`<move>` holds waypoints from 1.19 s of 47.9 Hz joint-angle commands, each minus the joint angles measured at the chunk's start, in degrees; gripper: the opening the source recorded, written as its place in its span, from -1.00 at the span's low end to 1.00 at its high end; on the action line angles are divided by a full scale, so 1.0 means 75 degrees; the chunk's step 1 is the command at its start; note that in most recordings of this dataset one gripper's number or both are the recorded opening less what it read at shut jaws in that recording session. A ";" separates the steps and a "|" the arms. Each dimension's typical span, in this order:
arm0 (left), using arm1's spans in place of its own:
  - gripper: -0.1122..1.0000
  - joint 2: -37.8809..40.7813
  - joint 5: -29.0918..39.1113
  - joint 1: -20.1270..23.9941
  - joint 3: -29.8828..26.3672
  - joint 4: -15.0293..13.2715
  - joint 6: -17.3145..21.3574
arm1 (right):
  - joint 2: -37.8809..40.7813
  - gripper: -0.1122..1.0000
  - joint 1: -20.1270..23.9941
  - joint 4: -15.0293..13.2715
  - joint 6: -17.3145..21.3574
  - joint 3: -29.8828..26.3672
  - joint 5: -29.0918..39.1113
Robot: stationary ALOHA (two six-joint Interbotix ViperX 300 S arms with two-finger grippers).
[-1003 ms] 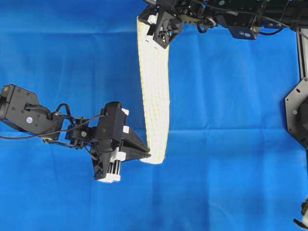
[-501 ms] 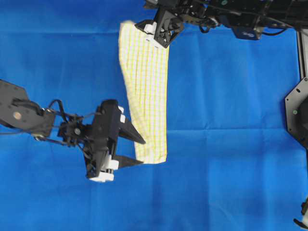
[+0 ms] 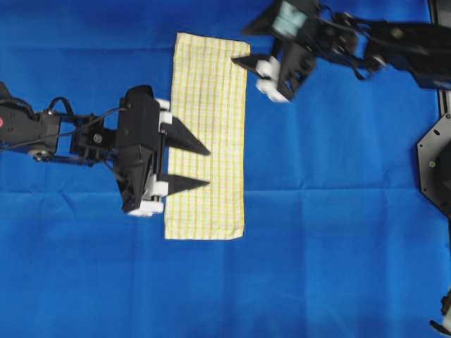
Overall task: Fold the yellow towel.
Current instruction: 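Lay the strip vertically on the table and open both grippers, then grasp the strip's top corners with both grippers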
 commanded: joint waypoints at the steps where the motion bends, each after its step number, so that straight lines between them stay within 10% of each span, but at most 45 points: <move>1: 0.21 -0.0211 -0.0070 0.0211 -0.0059 0.0012 0.0129 | -0.0551 0.33 0.0223 -0.0023 0.0000 0.0328 -0.0340; 30: 0.23 -0.0422 -0.0141 0.0785 0.0234 0.0012 0.0328 | -0.1172 0.33 0.0574 -0.0023 0.0000 0.0973 -0.0645; 57: 0.46 0.0703 -0.1207 0.3445 0.0281 0.0023 0.0879 | 0.1113 0.52 -0.1195 -0.0105 0.0082 -0.0270 -0.0363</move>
